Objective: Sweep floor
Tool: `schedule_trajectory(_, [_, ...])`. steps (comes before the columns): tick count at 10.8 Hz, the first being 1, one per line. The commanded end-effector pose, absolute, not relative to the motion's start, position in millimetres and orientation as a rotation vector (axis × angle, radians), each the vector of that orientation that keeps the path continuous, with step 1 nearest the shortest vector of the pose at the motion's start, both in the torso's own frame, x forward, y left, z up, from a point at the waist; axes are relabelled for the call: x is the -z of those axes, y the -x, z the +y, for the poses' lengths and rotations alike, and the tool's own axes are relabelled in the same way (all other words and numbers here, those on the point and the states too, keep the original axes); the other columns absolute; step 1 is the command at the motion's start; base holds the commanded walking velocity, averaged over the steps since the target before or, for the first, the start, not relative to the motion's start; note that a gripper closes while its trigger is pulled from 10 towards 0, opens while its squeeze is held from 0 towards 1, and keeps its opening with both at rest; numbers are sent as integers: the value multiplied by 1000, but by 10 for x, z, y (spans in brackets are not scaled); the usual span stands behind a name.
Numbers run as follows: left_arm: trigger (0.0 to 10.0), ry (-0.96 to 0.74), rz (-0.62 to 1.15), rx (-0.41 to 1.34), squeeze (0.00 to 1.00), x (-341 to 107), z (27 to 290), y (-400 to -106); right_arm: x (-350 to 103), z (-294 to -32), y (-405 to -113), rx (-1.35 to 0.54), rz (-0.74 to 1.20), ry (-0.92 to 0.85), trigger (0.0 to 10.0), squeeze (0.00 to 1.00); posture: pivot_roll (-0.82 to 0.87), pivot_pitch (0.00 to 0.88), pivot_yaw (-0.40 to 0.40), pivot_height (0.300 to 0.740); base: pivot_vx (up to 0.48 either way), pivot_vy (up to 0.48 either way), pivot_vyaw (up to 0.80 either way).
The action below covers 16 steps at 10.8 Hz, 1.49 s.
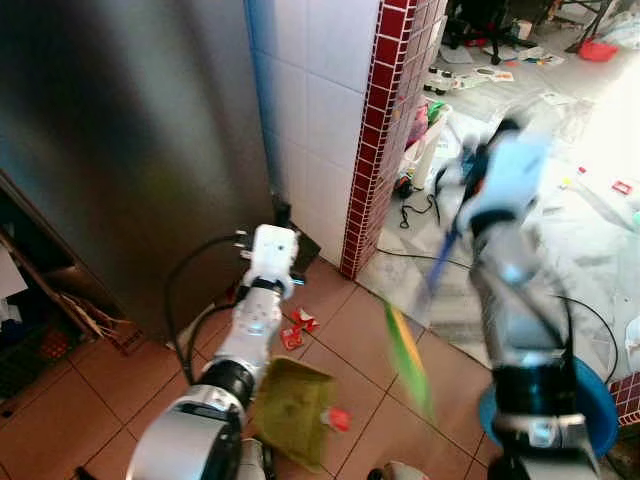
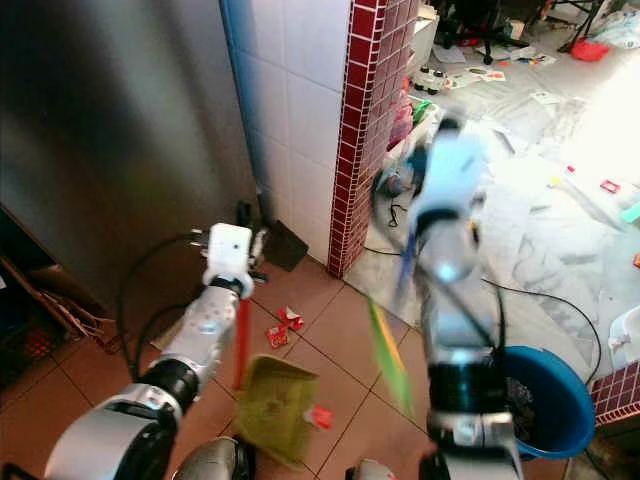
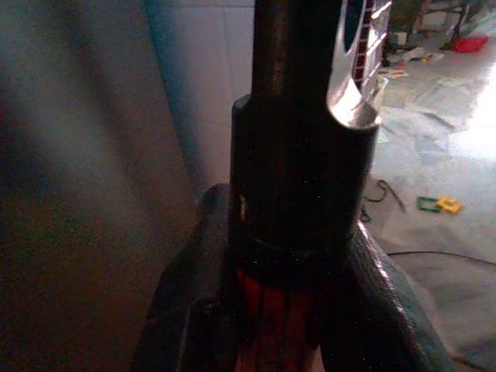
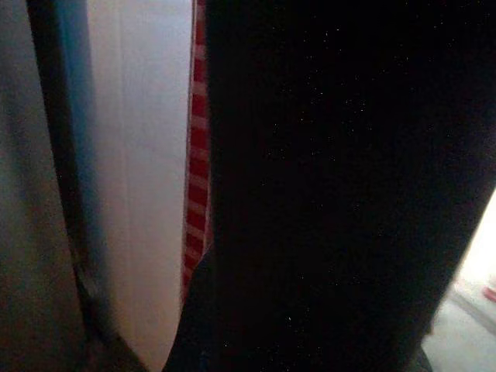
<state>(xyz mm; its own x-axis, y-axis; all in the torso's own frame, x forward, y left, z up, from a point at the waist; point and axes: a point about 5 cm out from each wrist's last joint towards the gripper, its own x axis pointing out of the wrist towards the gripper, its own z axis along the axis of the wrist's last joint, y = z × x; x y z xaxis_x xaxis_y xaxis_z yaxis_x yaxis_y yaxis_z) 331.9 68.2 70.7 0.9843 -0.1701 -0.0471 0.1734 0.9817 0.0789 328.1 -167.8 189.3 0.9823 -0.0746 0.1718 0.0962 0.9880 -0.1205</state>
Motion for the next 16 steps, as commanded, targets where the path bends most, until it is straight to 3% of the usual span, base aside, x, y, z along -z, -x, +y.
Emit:
schedule_trajectory(1, [10000,-55,67,188,0,-679,620,-3304,-1958,-1670,-3282,91,-196,163,10000,0,-142,64,25,740,0,0,0])
schedule_trajectory(5, [10000,-63,65,198,0,-704,608,-3329,-1677,-1682,-3248,130,-80,206,10000,0,-141,48,33,740,0,0,0])
schedule_trajectory(8, [10000,-67,70,200,0,-696,603,-3330,-1567,-1544,-3285,102,54,-122,10000,0,-146,41,34,740,0,0,0])
schedule_trajectory(12, [10000,-70,73,197,0,-692,614,-3333,-2067,-1416,-3366,-16,-144,-367,10000,0,-147,41,36,740,0,0,0])
schedule_trajectory(16, [10000,-62,52,203,0,-770,628,-3390,-2529,-1477,-3447,-102,-375,-89,10000,0,-144,23,37,740,0,0,0])
